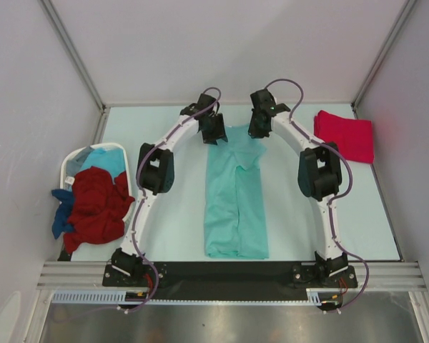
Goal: Fold and stack the t-shirts
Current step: Grab the bottom of the folded rectangular tshirt with both arms
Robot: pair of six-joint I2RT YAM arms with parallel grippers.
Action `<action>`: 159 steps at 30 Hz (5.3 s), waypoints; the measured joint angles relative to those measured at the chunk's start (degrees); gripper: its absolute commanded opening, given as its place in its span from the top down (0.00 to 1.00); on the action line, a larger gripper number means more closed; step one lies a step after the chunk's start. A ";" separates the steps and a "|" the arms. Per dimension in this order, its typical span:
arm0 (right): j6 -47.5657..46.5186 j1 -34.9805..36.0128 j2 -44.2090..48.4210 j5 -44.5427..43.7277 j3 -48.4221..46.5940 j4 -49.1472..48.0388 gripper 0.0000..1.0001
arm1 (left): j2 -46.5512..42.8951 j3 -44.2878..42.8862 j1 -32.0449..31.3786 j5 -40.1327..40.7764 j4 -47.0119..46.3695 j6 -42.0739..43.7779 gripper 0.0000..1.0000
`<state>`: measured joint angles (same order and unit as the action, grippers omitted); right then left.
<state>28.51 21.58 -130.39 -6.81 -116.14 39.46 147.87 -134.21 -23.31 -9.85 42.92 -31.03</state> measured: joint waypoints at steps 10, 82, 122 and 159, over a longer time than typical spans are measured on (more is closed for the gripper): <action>-0.11 -0.98 -6.47 1.97 -6.86 0.90 0.82 | 1.31 -1.53 0.61 -2.16 -0.42 0.02 0.43; 3.65 5.68 30.38 -3.78 27.76 -2.47 0.26 | -56.06 50.16 -5.55 13.18 -11.98 -0.44 0.28; 50.88 53.00 60.98 -16.61 80.74 10.95 0.51 | -78.07 97.90 -47.45 25.92 -8.04 -24.24 0.31; 53.07 57.11 58.01 -20.31 71.06 16.41 0.51 | -80.85 92.11 -49.88 31.69 -5.01 -24.50 0.31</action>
<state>81.58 78.70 -72.38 -27.11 -45.08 55.88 67.02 -42.11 -73.19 21.85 37.91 -55.53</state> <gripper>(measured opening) 0.486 0.692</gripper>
